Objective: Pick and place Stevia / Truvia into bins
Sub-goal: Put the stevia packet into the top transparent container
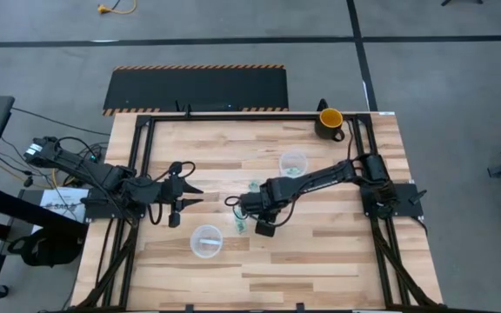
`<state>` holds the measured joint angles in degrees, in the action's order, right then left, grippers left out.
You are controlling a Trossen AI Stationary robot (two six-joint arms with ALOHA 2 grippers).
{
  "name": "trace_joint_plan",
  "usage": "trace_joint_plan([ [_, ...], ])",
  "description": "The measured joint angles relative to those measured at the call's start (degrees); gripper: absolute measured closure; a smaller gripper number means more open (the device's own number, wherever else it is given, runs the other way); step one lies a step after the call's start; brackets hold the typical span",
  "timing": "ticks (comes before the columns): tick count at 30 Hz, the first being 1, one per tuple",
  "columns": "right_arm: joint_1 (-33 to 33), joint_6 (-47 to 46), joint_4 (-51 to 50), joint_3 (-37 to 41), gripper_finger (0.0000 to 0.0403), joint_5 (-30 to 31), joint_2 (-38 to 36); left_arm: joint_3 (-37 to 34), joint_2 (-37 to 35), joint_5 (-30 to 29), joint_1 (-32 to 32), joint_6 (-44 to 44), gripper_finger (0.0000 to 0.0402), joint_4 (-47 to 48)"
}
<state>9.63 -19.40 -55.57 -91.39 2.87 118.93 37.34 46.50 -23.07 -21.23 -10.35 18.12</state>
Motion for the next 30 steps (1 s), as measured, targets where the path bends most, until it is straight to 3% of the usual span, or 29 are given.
trace_joint_plan([
  [8, -0.8, 0.4, 0.8, 0.7, 0.0257, -0.1, 0.4, 0.0, 0.0, 0.0, 0.0, 0.0, 0.0303, 0.0],
  [19, -1.9, 0.9, 1.2, 0.7, 0.0292, 0.0, 0.4, 0.0, 0.0, 0.0, 0.0, 0.0, 0.0303, 0.0],
  [30, -1.9, 1.0, 1.7, 0.7, 0.0294, -1.7, 0.4, 0.0, 0.0, 0.0, 0.0, 0.0, 0.0303, 0.0],
])
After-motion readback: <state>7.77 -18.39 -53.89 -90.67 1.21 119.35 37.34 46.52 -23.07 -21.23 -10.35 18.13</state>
